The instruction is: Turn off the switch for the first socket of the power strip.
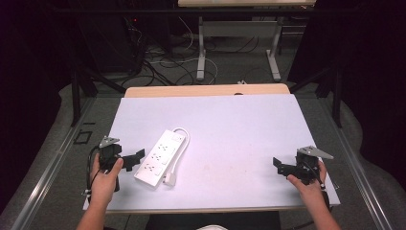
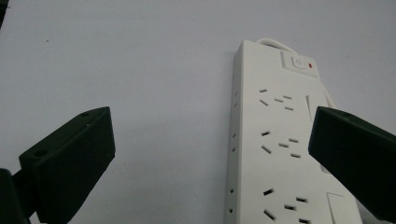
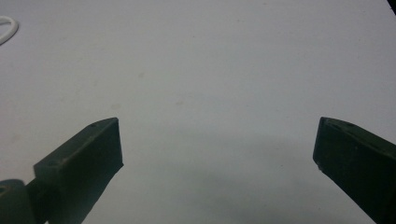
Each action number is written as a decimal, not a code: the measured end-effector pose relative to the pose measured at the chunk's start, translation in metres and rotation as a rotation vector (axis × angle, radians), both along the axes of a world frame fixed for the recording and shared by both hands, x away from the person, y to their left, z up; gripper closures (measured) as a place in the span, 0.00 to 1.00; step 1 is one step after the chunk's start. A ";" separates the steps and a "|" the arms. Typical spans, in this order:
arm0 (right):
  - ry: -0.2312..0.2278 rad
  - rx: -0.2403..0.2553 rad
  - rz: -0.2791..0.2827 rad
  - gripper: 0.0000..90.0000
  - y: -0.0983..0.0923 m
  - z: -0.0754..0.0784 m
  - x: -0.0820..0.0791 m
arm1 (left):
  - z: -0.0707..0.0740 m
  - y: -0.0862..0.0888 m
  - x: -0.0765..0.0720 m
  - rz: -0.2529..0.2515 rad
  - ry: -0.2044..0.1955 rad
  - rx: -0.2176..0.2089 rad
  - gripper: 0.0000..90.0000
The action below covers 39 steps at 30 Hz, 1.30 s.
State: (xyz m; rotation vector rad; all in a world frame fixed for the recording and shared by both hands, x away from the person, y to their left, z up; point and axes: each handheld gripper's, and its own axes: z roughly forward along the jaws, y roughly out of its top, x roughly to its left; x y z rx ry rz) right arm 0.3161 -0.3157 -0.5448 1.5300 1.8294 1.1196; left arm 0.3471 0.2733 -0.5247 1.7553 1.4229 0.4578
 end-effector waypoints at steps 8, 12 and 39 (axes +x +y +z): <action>0.010 -0.013 0.012 0.01 -0.001 -0.001 0.001 | -0.008 0.008 -0.002 0.018 -0.031 0.002 0.01; 0.001 -0.004 0.010 0.01 0.000 -0.001 0.001 | -0.011 0.012 -0.005 0.020 -0.034 0.007 0.01; 0.004 -0.005 0.014 0.01 0.001 -0.002 0.003 | -0.027 0.028 -0.004 0.070 -0.025 -0.024 0.01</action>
